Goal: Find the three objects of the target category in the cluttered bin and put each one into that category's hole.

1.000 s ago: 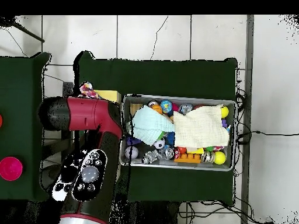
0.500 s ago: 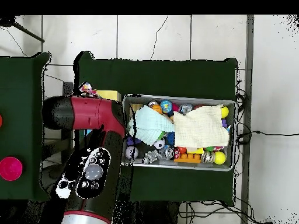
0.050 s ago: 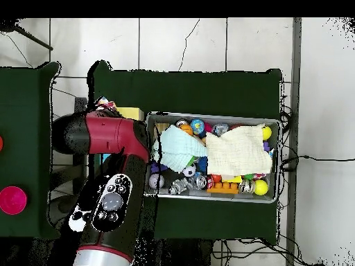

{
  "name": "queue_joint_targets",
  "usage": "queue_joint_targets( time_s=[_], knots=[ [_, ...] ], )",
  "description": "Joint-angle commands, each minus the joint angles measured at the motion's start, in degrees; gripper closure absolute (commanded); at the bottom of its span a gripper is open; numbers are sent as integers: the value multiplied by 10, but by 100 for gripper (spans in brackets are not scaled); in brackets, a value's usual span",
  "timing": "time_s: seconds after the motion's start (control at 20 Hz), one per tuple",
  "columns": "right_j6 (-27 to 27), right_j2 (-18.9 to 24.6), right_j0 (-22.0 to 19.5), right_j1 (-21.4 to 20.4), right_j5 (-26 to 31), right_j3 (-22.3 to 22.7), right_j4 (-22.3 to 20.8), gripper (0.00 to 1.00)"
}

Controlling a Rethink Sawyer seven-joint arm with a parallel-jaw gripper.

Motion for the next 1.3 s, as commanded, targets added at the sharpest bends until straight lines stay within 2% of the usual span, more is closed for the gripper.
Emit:
queue_joint_targets(
  time_s=[0.05, 0.35, 0.45, 0.7, 0.9, 1.1, 1.3],
  knots=[
    [105, 37, -13, 65, -66, 40, 4, 100],
    [43, 83, -53, 30, -108, 97, -18, 100],
    [40, 99, -58, 18, -119, 122, -19, 100],
    [93, 98, -21, -6, -137, 177, -4, 100],
    [116, 81, 6, -15, -130, 190, 12, 100],
    [96, 87, -7, -22, -132, 195, 10, 100],
    [101, 76, 0, -23, -121, 191, 16, 100]
  ],
)
